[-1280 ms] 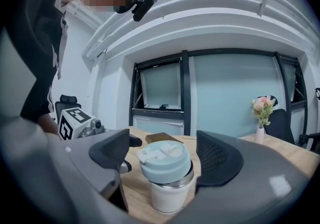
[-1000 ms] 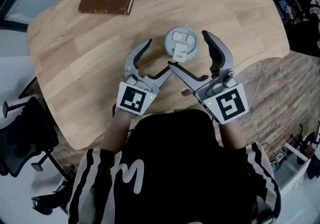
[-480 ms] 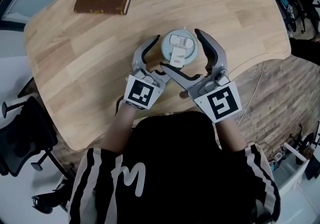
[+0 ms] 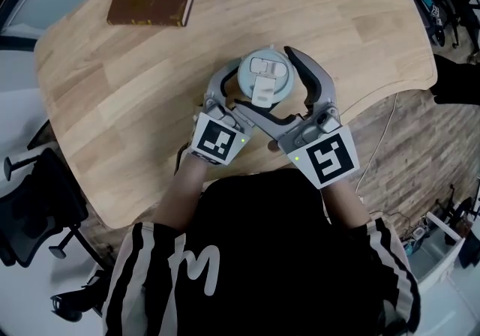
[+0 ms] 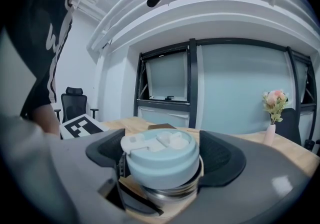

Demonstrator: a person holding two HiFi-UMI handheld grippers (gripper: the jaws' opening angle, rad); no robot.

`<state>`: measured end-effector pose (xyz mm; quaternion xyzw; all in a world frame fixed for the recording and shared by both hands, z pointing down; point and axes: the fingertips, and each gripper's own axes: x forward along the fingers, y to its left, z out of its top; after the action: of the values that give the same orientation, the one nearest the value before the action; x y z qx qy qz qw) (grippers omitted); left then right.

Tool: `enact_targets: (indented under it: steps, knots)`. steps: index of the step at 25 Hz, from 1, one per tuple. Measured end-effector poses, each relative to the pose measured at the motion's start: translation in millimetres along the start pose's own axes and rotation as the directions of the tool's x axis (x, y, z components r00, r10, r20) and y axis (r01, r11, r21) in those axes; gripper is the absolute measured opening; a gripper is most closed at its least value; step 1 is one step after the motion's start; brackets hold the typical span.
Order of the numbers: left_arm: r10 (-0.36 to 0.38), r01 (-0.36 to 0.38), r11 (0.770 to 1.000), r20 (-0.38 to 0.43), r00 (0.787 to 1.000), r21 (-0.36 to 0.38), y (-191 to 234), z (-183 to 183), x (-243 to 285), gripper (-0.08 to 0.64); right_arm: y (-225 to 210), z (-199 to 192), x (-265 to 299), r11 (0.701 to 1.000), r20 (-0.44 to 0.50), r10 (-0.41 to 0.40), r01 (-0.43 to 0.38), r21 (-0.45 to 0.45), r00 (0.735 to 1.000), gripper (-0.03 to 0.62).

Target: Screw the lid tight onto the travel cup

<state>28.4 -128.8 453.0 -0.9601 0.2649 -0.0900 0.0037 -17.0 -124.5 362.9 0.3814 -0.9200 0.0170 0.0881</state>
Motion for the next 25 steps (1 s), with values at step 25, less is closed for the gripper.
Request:
enact_targets:
  steps: [25]
  knots:
    - [-0.002,0.002,1.0,0.018,1.0,-0.004,0.0,-2.0,-2.3,0.383,-12.2,-6.4,-6.5,0.996,0.112,0.016,-0.025,0.084,0.994,0.454]
